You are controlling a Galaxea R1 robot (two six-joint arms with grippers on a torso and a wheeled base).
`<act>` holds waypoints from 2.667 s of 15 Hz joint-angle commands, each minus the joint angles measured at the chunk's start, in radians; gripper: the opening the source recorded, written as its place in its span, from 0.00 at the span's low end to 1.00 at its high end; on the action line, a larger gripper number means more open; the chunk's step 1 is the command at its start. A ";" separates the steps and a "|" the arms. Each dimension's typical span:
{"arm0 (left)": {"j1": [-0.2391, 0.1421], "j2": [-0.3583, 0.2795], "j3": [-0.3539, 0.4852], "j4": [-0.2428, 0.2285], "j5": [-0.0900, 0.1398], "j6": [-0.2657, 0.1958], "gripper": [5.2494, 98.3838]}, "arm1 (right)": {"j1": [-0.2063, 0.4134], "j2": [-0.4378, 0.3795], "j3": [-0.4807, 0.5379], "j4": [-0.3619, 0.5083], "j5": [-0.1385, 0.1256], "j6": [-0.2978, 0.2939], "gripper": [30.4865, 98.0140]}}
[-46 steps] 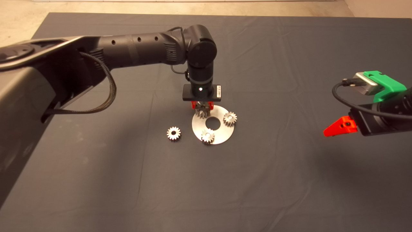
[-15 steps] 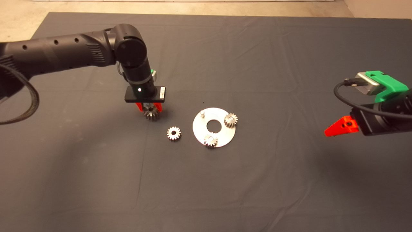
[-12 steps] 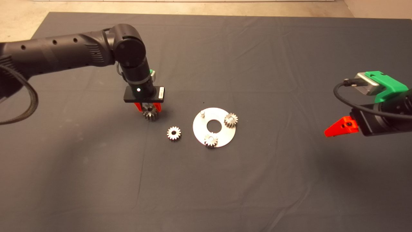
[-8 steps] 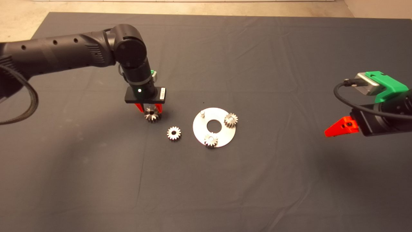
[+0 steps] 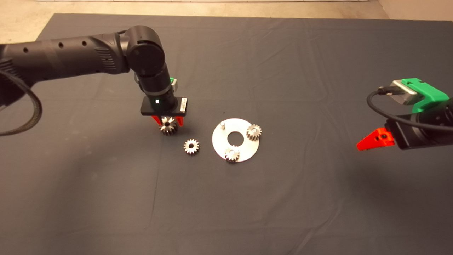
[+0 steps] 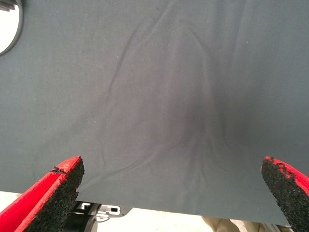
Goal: Remove an incorrectly installed larger gear and replace it with the correct smaller gear
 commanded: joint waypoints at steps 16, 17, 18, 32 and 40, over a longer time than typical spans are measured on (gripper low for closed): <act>-0.035 -0.005 0.168 0.035 0.007 -0.237 0.57 | 0.019 -0.006 0.001 0.022 -0.014 -0.003 0.99; -0.022 -0.005 0.163 0.060 0.006 -0.238 0.57 | 0.021 -0.005 -0.001 0.022 -0.016 -0.003 0.99; -0.003 -0.005 0.154 0.071 0.005 -0.238 0.57 | 0.021 -0.005 -0.001 0.022 -0.016 -0.003 0.99; 0.041 0.004 0.169 0.108 -0.030 -0.294 0.57 | 0.021 -0.008 -0.001 0.022 -0.016 -0.003 0.99; 0.081 0.006 0.204 0.147 -0.030 -0.344 0.57 | 0.030 -0.005 -0.002 0.023 -0.016 -0.003 0.99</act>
